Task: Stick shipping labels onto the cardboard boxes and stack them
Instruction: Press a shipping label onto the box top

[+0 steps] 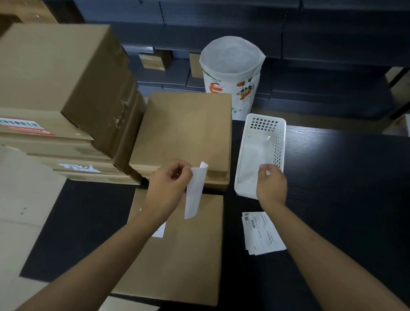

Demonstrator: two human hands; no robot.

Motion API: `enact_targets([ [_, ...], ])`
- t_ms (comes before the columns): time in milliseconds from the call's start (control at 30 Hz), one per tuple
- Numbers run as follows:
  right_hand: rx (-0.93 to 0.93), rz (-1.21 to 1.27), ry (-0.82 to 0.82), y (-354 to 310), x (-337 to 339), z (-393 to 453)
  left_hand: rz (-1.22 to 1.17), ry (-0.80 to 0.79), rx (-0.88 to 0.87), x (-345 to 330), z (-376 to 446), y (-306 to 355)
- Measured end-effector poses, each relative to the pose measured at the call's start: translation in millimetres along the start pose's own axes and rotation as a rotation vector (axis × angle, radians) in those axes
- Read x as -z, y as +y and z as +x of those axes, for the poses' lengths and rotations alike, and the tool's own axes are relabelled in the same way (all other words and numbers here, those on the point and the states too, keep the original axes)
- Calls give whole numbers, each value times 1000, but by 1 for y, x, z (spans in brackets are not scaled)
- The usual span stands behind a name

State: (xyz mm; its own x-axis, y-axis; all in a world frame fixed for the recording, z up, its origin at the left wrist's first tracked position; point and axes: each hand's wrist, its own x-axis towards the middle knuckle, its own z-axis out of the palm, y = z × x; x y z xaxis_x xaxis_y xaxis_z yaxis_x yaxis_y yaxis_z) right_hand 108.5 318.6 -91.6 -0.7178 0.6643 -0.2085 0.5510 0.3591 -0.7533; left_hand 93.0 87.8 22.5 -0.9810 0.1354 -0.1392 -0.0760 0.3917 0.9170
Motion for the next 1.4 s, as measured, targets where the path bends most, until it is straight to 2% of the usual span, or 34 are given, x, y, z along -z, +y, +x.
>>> enact_targets([
  [200,-18,-13,187,-8,1,-21,-6,-28,-19,4,-10,0],
  [367,229,51,195,-25,-1,-57,10,-81,-63,18,-17,-3],
  [467,230,262,13,-43,-8,-84,74,-144,-131,33,-21,-7],
  [600,-52,500,-307,-71,-20,-116,176,-198,-322,59,-32,-14],
  [733,-283,456,-566,-88,-22,-137,268,-322,-512,93,-43,-29],
  [833,-311,475,-699,-86,-25,-152,362,-457,-652,117,-51,-45],
  [967,-325,504,-808,-75,-30,-173,557,-534,-873,138,-65,-65],
  [1067,-344,504,-791,-64,-33,-186,660,-596,-1001,146,-73,-78],
  [1200,-308,413,-730,-50,-31,-197,721,-663,-1034,145,-79,-89],
  [1300,-269,321,-624,-39,-29,-201,781,-658,-1048,138,-81,-96],
  [1400,-155,167,-440,-26,-33,-207,812,-632,-1052,129,-84,-105],
])
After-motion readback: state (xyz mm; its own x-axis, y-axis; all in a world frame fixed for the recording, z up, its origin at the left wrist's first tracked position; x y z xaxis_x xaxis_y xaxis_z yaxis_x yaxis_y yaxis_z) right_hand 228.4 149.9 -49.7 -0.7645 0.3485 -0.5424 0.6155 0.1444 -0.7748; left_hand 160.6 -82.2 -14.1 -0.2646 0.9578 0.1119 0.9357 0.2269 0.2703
